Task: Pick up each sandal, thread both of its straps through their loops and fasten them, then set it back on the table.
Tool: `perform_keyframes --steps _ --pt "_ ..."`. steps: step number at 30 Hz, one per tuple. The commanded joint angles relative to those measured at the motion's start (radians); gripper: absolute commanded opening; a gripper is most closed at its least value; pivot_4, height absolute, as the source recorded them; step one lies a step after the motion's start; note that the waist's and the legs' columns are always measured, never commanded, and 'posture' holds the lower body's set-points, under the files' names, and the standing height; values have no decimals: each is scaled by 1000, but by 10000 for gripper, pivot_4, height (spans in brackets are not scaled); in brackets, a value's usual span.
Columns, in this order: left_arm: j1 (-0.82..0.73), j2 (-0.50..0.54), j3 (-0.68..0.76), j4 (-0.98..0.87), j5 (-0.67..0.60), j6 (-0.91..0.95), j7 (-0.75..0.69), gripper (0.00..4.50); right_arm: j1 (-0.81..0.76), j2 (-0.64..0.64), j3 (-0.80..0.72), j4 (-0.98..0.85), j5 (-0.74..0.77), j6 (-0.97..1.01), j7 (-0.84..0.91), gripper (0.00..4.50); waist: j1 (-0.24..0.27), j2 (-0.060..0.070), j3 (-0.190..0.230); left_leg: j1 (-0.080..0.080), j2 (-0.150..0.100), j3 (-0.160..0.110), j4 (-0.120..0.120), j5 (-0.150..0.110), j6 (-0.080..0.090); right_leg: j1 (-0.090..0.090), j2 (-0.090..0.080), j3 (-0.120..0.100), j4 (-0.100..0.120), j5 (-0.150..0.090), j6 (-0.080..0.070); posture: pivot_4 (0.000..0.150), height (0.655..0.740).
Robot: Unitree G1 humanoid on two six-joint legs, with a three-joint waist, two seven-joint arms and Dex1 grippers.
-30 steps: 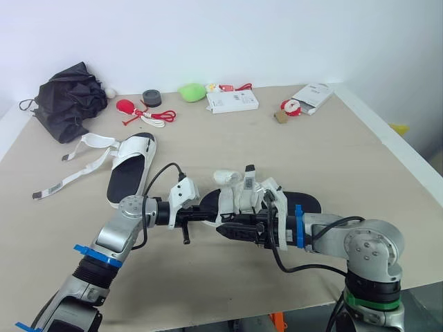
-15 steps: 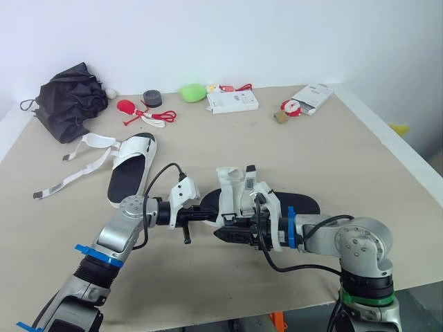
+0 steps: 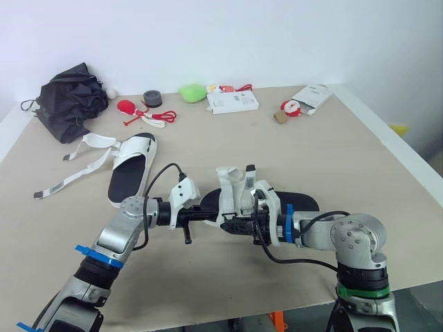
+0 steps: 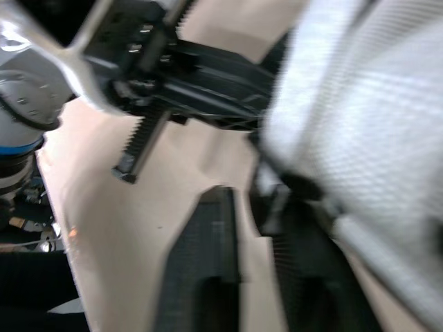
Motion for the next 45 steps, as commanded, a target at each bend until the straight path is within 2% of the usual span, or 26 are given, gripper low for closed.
perform_keyframes --steps 1,4,7,12,17,21,23,29,35,42,45 --pt "33 -1 -40 33 41 32 16 0 -12 -2 -28 -13 -10 -24 -12 1145 0 0 0 0 0 0 0 0 0 0 0 0 0 0 0 1500 7400" --pt "35 -1 -42 31 40 32 18 0 -9 -2 -28 -21 -3 -27 -8 1145 0 0 0 0 0 0 0 0 0 0 0 0 0 0 0 1500 7400" --pt "30 0 -42 35 41 30 16 0 28 -71 33 -132 28 -65 65 1145 2 0 0 0 0 0 0 0 0 0 0 0 0 0 0 1500 7400" --pt "24 0 -44 42 43 25 13 0 152 -248 107 -333 112 -187 301 1145 12 1 1 -4 -3 -2 0 -1 -1 -1 -2 -1 -1 -2 6 1500 7400" --pt "18 -3 -43 51 45 22 9 0 177 -314 142 -312 104 -302 414 1145 13 0 1 -5 -3 -5 0 -3 -3 0 -1 -1 -3 -3 7 1500 7400" --pt "18 -3 -42 52 44 21 8 0 121 -296 137 -259 102 -395 455 1145 13 -1 1 -5 -3 -5 1 -3 -3 0 -1 -1 -3 -4 4 1500 7400" --pt "19 -2 -41 50 44 22 8 0 59 -268 111 -213 102 -439 449 1145 13 -1 2 -5 -3 -6 1 -3 -3 0 0 -2 -3 -4 5 1500 7400" --pt "23 -5 -41 48 45 22 9 0 -174 -166 103 79 -59 -522 289 1145 14 -1 2 -5 -3 -7 1 -2 -4 0 0 -2 -3 -2 6 1500 7400" --pt "26 -11 -42 44 42 25 13 0 -238 -179 173 228 -158 -561 343 1145 14 -1 3 -8 -3 -7 1 -2 -4 -1 0 -2 -3 -1 5 1500 7400" --pt "23 -13 -44 50 41 23 14 0 -310 -190 318 415 -265 -505 428 1145 13 -1 2 -5 -2 -7 2 -2 -2 0 1 -2 -1 1 4 1500 7400" --pt "22 -16 -41 47 40 26 20 0 -405 -141 320 654 -368 -477 319 1145 12 0 2 -2 -1 -6 2 -2 -2 2 2 -1 -1 1 3 1500 7400"
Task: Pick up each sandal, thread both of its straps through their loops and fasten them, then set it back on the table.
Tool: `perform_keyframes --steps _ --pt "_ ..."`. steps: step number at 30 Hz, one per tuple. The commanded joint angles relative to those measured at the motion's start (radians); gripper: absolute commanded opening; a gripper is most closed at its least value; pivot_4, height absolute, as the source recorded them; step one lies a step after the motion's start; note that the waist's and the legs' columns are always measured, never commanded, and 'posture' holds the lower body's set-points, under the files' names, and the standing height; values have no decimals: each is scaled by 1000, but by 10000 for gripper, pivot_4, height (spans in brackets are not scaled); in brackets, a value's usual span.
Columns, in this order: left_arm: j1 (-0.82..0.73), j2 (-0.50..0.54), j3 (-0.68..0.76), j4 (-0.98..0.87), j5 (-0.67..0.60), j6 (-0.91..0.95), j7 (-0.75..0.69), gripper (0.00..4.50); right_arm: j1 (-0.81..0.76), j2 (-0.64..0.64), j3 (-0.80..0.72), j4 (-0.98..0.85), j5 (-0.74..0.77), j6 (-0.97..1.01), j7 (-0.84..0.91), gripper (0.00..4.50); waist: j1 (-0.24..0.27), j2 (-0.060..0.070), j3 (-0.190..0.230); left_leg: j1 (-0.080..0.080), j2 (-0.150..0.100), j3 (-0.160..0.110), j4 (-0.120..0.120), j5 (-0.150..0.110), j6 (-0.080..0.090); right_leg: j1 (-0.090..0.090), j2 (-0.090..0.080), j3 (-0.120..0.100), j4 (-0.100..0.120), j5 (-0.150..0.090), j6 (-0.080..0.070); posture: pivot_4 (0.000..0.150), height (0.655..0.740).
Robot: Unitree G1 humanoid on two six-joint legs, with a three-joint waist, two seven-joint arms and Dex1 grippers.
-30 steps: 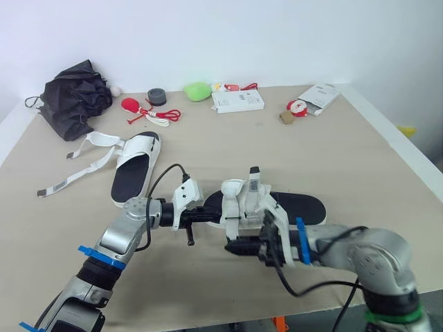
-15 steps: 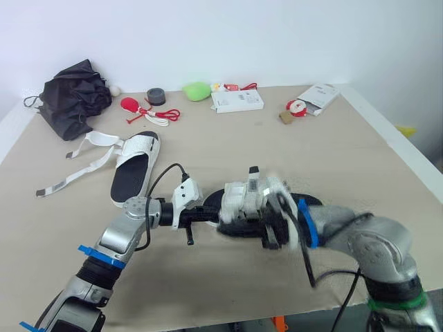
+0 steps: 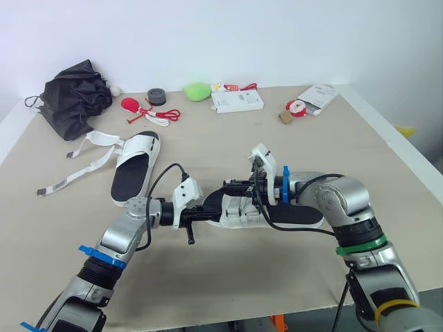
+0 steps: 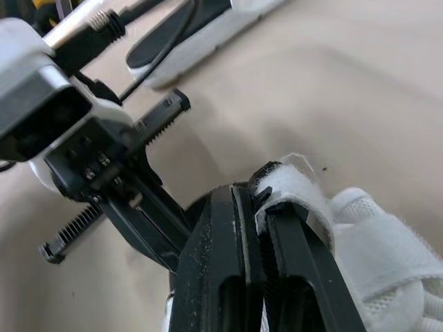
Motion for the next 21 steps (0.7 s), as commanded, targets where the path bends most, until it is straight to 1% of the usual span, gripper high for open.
perform_keyframes --steps 1,3,5,6,8,9,10,12,13,14,19,21 --pt "24 3 -37 41 42 32 14 0 -70 38 -1 222 -114 21 -105 1145 -1 0 -1 1 0 1 0 1 1 1 0 1 1 1 -1 1500 7400" --pt "31 3 -34 34 41 35 20 0 -85 35 -5 272 -149 -4 -122 6662 -2 -1 -2 3 1 1 0 2 3 1 0 1 1 1 -2 1500 7400" --pt "41 9 -31 26 39 37 24 0 -101 31 -3 307 -166 19 -133 12019 -3 0 -3 3 1 1 0 3 4 2 1 1 1 2 -5 1500 7400" --pt "45 12 -30 24 38 37 25 0 -108 28 10 314 -180 34 -141 15408 -2 1 -3 4 1 2 0 4 4 2 1 1 1 2 -5 1500 7400" --pt "50 18 -27 18 37 38 26 0 -117 17 45 310 -212 43 -140 24067 2 1 -5 4 1 2 0 4 5 2 0 1 1 3 -6 1500 7400" --pt "50 18 -26 19 37 38 26 0 -120 13 58 308 -224 43 -134 29605 2 0 -5 3 1 2 0 4 5 2 0 1 1 2 -6 1500 7400" --pt "50 19 -25 20 38 38 26 0 -123 13 62 308 -232 47 -130 33788 2 0 -5 3 1 2 0 4 5 2 0 1 1 2 -6 1500 7400" --pt "44 18 -24 25 39 38 27 0 -133 13 55 316 -237 48 -118 43695 1 3 -7 2 1 4 -1 4 4 1 0 3 1 1 -6 1500 7400" --pt "41 17 -24 27 40 36 26 0 -141 17 50 330 -246 44 -125 43695 1 3 -7 2 0 5 -2 4 4 1 0 4 1 2 -1 1500 7400" --pt "38 16 -24 30 41 35 26 0 -148 19 47 342 -254 39 -129 43695 1 3 -7 3 0 5 -2 3 4 1 0 4 1 2 -1 1500 7400" --pt "27 7 -28 43 42 31 24 0 -214 40 -24 449 -268 -33 -169 43695 1 4 -6 3 0 5 -2 3 5 1 0 3 1 2 -1 1500 7400" --pt "26 5 -32 43 42 30 26 0 -252 38 -71 496 -268 -68 -183 43695 1 4 -6 3 0 5 -1 4 5 1 0 4 1 3 -4 1500 7400"
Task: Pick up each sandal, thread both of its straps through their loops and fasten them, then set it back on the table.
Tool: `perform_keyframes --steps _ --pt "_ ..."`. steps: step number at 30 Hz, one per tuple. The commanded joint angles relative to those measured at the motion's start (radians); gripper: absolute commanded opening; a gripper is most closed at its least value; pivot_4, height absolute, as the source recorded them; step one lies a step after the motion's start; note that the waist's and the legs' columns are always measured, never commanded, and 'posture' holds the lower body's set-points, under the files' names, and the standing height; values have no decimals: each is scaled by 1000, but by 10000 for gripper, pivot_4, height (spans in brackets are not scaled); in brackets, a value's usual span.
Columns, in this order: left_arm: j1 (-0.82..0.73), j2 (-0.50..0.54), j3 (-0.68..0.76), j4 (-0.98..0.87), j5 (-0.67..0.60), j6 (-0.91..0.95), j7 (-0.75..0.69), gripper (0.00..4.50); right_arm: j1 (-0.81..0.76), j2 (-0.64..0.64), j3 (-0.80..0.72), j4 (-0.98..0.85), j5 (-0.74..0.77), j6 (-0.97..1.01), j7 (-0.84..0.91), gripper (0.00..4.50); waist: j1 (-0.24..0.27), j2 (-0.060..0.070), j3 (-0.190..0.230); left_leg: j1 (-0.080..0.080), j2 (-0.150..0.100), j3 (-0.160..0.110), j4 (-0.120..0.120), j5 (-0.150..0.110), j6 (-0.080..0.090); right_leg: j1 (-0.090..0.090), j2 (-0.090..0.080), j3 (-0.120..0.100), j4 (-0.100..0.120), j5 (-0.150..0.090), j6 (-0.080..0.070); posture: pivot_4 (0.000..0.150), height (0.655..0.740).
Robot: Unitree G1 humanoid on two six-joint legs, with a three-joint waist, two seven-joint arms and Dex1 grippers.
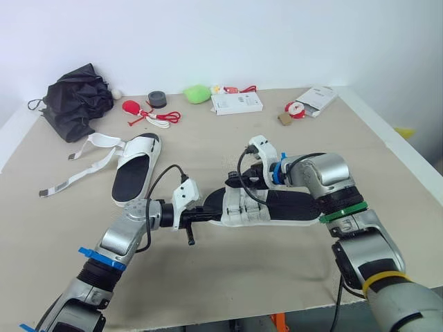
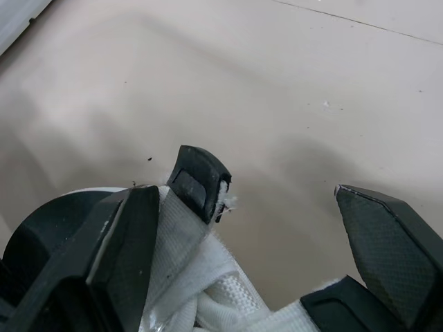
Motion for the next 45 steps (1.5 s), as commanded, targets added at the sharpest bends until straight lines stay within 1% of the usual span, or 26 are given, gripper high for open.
perform_keyframes --steps 1,5,6,7,9,13,14,15,17,19,20,21,22,24,26,29,34,37,45 --pt "26 8 -33 41 38 26 2 0 -58 -35 -92 106 -59 -65 -74 43695 0 0 1 0 0 0 1 1 1 0 0 0 0 1 0 1500 7400" --pt "23 5 -31 39 34 24 0 0 -92 -68 -157 94 -39 -76 -44 43695 0 1 2 -2 0 1 0 2 1 -2 0 1 0 1 0 1500 7400" --pt "22 3 -28 37 31 24 -1 0 -89 -78 -163 73 -37 -72 -32 43695 -1 2 3 -2 0 2 0 2 1 -3 0 2 0 1 0 1500 7400" --pt "21 0 -22 33 24 26 -1 0 -82 -90 -169 42 -32 -65 -18 43695 -2 2 3 -3 0 3 -2 2 1 -4 0 4 0 3 4 1500 7400" --pt "12 -15 -6 21 2 41 1 0 -54 -123 -188 -42 -9 -45 24 43695 -2 2 3 -4 0 4 -3 1 3 -5 1 4 0 1 4 1500 7400" --pt "-18 -53 55 -35 -87 112 14 0 72 -214 -220 -278 56 -36 132 43695 6 4 4 -9 0 3 -3 0 4 -9 1 4 0 0 4 1500 7400" --pt "-26 -60 73 -51 -112 134 17 0 115 -240 -227 -339 72 -44 162 43695 7 4 4 -16 -1 0 -2 0 4 -13 1 3 0 -1 5 1500 7400" --pt "-35 -69 95 -69 -142 162 23 0 158 -266 -239 -398 90 -49 189 43695 8 4 4 -18 -2 0 -2 0 4 -14 0 3 0 -1 6 1500 7400" --pt "-63 -86 150 -104 -219 230 47 0 273 -329 -283 -544 141 -75 263 43695 1 3 7 -22 -7 -1 -1 0 4 -16 -4 3 0 -2 8 1500 7400" --pt "-90 -85 210 -135 -292 297 62 0 416 -397 -343 -690 189 -131 358 43695 0 3 8 -23 -8 -1 0 0 4 -18 -5 5 0 -1 8 1500 7400" --pt "-99 -78 230 -145 -314 319 65 0 464 -419 -363 -734 201 -148 383 43695 4 2 10 -24 -9 -1 0 0 3 -19 -6 5 0 -1 8 1500 7400" --pt "-105 -60 250 -158 -337 342 64 0 512 -439 -387 -775 219 -155 400 43695 3 1 10 -28 -10 -6 0 0 3 -19 -5 4 0 -2 9 1500 7400" --pt "-106 -43 262 -169 -351 359 62 0 545 -453 -402 -802 232 -160 406 43695 -4 3 11 -29 -11 -9 0 0 3 -19 -4 3 0 -3 9 1500 7400" --pt "-101 8 281 -190 -365 379 42 0 614 -477 -431 -860 256 -172 425 43695 -12 4 12 -27 -12 -9 0 0 3 -19 -4 7 0 -3 9 1500 7400" --pt "-82 67 294 -210 -369 386 12 0 676 -492 -448 -914 275 -180 438 43695 -13 3 13 -26 -12 -10 0 0 2 -18 -4 6 1 -4 12 1500 7400" --pt "-27 153 312 -256 -388 375 -56 0 743 -497 -418 -962 252 -203 417 43695 -14 3 15 -25 -12 -10 0 1 1 -18 -3 6 2 -4 12 1500 7400" --pt "81 236 374 -323 -457 345 -151 0 791 -467 -332 -976 211 -226 363 43695 -12 1 18 -24 -12 -10 0 3 -3 -17 -5 6 2 -3 12 1500 7400" --pt "144 248 409 -348 -461 268 -189 0 773 -424 -261 -953 185 -245 333 43695 -10 0 19 -24 -12 -10 1 5 -5 -17 -5 6 2 -3 12 1500 7400" --pt "170 215 445 -387 -504 233 -140 0 729 -368 -200 -922 190 -252 323 43695 -3 -1 21 -25 -12 -10 1 8 -10 -17 -5 6 3 0 13 1500 7400"
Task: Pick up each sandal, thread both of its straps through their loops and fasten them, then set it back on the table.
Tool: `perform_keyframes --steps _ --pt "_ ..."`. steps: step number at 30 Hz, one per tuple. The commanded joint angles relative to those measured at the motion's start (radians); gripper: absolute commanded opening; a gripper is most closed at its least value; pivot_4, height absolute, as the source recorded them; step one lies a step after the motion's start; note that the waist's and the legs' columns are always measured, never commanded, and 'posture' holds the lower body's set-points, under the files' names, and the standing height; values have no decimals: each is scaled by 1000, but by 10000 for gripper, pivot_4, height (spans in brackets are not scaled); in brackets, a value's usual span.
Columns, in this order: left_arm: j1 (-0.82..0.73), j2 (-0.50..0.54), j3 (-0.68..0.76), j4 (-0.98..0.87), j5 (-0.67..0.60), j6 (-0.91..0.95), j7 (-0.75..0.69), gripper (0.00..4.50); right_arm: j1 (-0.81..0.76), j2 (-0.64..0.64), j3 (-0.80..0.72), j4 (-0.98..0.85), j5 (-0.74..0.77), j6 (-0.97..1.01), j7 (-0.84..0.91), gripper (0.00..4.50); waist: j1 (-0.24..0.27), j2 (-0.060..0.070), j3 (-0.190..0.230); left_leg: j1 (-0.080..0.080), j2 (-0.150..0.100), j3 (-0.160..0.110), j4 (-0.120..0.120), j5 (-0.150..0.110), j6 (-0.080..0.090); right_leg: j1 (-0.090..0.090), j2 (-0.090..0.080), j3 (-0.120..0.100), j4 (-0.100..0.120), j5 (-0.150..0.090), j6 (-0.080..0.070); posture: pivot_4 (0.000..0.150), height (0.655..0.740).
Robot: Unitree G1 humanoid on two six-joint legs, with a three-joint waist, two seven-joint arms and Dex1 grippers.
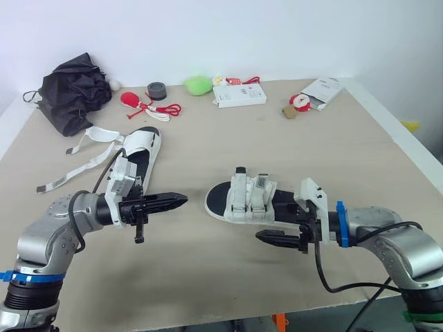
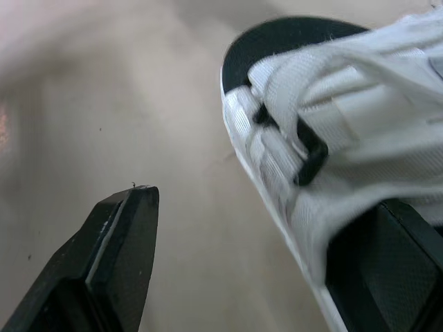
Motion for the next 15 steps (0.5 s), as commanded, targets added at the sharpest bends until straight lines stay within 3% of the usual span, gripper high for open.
perform_keyframes --steps 1,2,3,4,13,15 --pt "3 -5 28 -35 -26 -25 21 0 -20 9 -3 -9 12 -16 0 43695 2 0 0 0 0 0 0 0 0 0 0 0 0 0 0 1500 7400" --pt "12 -11 34 -43 -27 -29 36 0 -35 28 17 27 -6 -16 -14 43695 3 0 0 0 0 0 0 0 0 0 0 0 0 0 0 1500 7400" --pt "18 -16 40 -49 -28 -33 47 0 -45 43 33 54 -20 -17 -25 38824 3 0 0 0 0 0 0 0 0 0 0 0 0 0 0 1500 7400" --pt "22 -19 43 -53 -28 -35 54 0 -53 52 43 73 -29 -17 -32 37617 2 0 0 0 0 0 0 0 0 0 0 0 0 0 0 1500 7400" --pt "69 -56 88 -89 -76 -34 166 0 -76 111 48 163 -43 -11 -68 2508 2 -2 1 3 1 0 1 1 -1 3 1 0 2 2 -1 1500 7400" --pt "68 -64 96 -86 -84 -35 187 0 -72 117 46 158 -39 -11 -69 567 3 -2 1 6 1 0 2 1 -1 5 1 0 2 2 -1 1500 7400"
